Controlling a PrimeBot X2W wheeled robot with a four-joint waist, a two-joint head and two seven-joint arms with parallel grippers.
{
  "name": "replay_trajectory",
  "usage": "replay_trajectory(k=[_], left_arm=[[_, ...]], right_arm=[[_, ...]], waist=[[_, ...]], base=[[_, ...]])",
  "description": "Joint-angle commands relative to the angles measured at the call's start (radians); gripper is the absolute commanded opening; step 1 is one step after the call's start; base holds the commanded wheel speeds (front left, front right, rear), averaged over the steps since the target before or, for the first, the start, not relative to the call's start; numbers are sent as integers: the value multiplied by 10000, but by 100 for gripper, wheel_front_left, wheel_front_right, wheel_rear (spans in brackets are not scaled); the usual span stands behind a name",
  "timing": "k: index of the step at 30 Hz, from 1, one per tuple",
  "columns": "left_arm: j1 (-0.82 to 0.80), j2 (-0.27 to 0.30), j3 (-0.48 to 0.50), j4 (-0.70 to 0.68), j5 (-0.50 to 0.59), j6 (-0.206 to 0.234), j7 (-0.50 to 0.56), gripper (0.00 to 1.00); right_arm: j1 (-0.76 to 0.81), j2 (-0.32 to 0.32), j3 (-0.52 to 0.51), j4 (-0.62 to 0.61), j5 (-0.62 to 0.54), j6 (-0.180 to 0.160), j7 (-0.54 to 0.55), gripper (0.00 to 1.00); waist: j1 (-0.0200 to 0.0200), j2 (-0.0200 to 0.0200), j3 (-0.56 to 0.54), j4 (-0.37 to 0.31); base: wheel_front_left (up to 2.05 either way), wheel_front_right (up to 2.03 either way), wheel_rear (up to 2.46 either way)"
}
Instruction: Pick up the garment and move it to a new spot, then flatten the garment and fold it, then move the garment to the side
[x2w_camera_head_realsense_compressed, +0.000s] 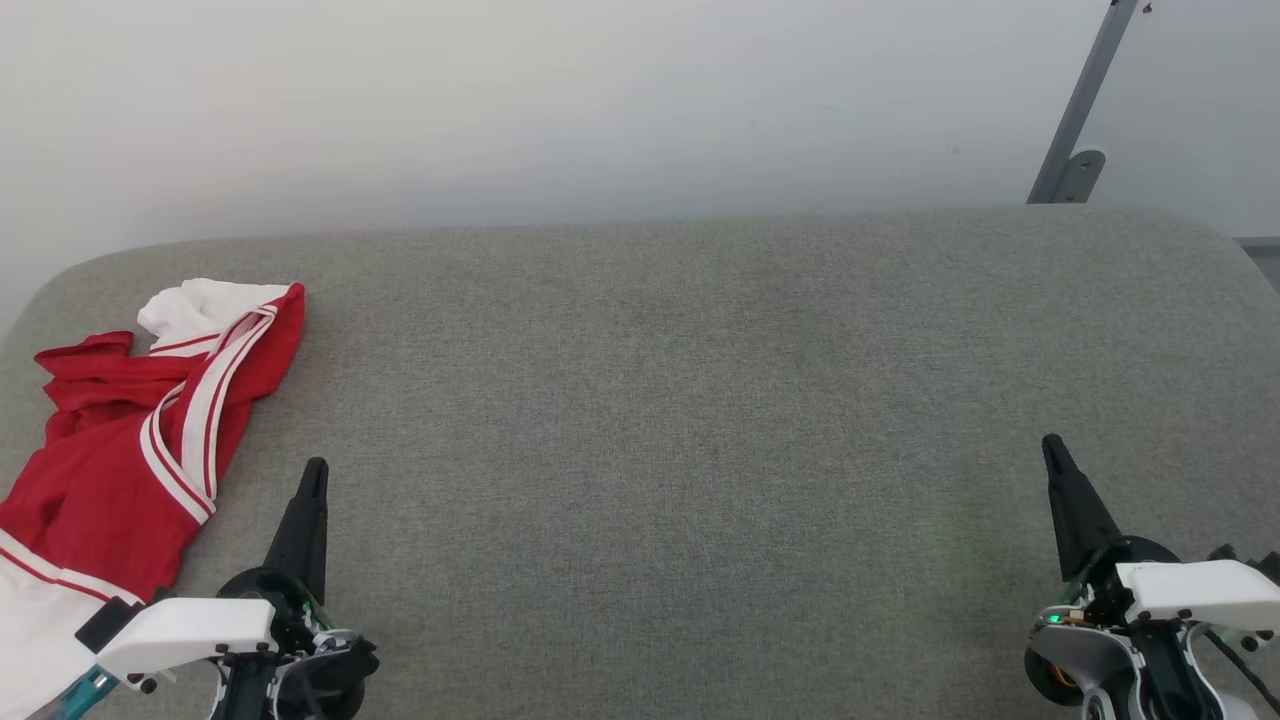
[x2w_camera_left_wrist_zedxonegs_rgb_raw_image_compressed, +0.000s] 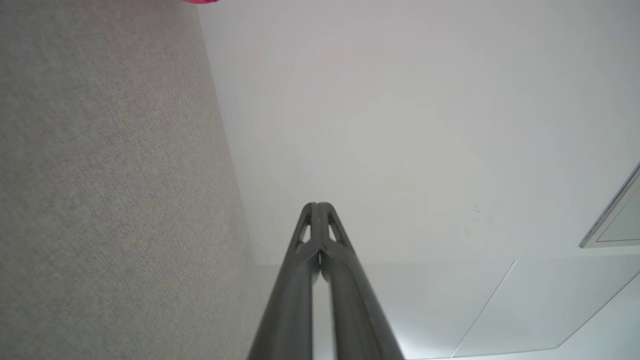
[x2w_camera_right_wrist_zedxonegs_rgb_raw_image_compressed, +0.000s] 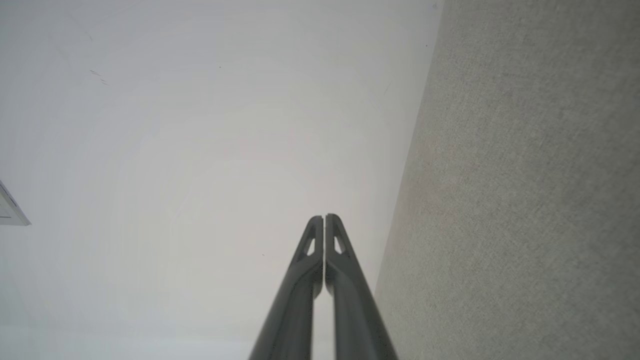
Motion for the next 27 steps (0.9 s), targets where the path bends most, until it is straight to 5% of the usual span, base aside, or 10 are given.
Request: replay_trajectory(k=[1,13,14,27], left_arm=[[-71,24,22,-14,-9,-20,26,0],[-72,24,22,-14,-9,-20,26,0],[0,0,0,0,0,0,0,100],[90,325,100,331,355,2,-314,100]], right_arm=[[-78,2,5,-10,64,81,29,0],[-78,2,6,-10,64,82,29,0],[0,0,-4,0,0,0,0,100],[-368,-63,349,755,-260,-20,-472,100]], waist=[[0,0,0,0],[0,0,0,0],[0,0,0,0],[0,0,14,1]], base=[[0,0,0],[0,0,0],[0,0,0],[0,0,0]])
